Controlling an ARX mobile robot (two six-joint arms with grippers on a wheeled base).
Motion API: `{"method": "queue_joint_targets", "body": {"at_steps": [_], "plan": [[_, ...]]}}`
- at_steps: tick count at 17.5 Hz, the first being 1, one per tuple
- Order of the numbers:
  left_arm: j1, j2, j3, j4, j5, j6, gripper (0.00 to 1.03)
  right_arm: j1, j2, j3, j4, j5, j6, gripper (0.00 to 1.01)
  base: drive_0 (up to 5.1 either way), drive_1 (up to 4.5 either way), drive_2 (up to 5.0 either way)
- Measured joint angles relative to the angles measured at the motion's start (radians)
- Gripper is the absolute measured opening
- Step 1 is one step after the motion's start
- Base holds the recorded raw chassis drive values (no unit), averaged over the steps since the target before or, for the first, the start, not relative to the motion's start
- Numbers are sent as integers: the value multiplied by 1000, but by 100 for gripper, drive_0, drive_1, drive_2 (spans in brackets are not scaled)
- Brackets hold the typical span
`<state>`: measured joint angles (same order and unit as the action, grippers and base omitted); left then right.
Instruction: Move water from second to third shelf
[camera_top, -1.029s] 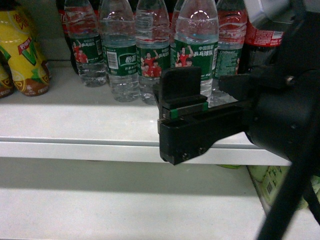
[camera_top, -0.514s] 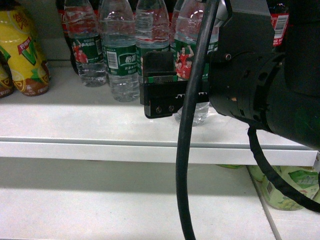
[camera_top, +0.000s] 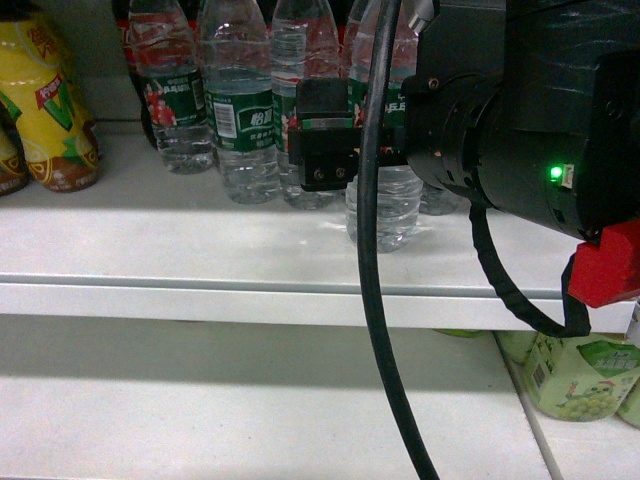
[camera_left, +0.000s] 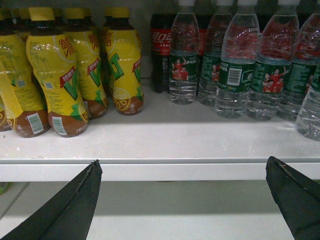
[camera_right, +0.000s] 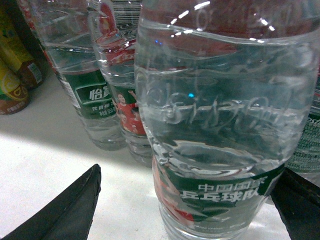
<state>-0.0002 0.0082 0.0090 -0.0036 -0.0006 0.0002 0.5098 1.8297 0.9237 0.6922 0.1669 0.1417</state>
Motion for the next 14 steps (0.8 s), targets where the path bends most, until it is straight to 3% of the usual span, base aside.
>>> {"method": "queue_joint_targets", "body": {"at_steps": [7,10,14], "plan": [[0,0,0,0,0,0,98,-32,63,76,-3,57,-4,98,0,0,0],[0,0,0,0,0,0,98,-33,66,92,-20,56,20,98,0,0,0],[0,0,0,0,0,0,98,-29,68,107,-34,56,22,98,0,0,0]]}}
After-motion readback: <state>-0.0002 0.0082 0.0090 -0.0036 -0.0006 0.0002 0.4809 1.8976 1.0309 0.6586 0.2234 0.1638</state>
